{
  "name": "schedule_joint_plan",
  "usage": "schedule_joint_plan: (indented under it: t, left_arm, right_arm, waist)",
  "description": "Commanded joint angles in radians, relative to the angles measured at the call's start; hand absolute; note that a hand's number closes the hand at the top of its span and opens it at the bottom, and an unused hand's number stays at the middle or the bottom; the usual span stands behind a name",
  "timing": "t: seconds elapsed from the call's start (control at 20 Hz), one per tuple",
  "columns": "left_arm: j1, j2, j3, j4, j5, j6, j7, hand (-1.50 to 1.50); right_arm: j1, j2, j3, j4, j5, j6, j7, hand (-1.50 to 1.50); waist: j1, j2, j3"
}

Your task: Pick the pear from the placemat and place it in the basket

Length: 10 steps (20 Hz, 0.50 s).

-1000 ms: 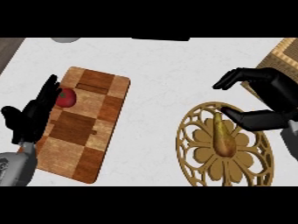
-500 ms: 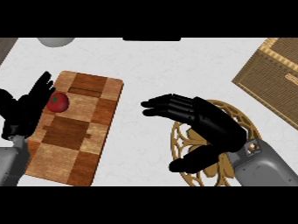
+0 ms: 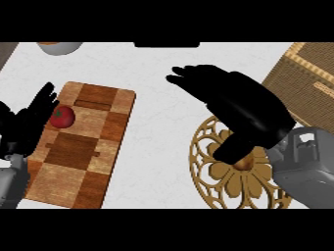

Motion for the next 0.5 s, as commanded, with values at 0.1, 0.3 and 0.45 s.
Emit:
schedule_joint_plan:
  t: [0.1,0.3,0.45]
  left_arm:
    - [0.018,-0.016,0.007,0.022,-0.013,0.002,-0.045,0.0]
    - [0.002,-0.013,-0.002,-0.006,-0.011,-0.001,0.009,0.0]
    - [0.018,0.0,0.028,-0.032,0.008,-0.009,0.013,0.0]
  right_arm:
    - [-0.215,-0.026,-0.101,0.01,-0.074,0.259,0.3,-1.5]
    - [-0.27,-0.035,-0.145,0.071,-0.274,0.484,0.384,-1.5]
    - [-0.226,-0.099,-0.226,0.06,-0.394,0.578,0.383,-1.5]
  waist:
    - [0.0,0.008,0.002]
    - [0.001,0.007,0.003]
    - [-0.007,0.007,0.004]
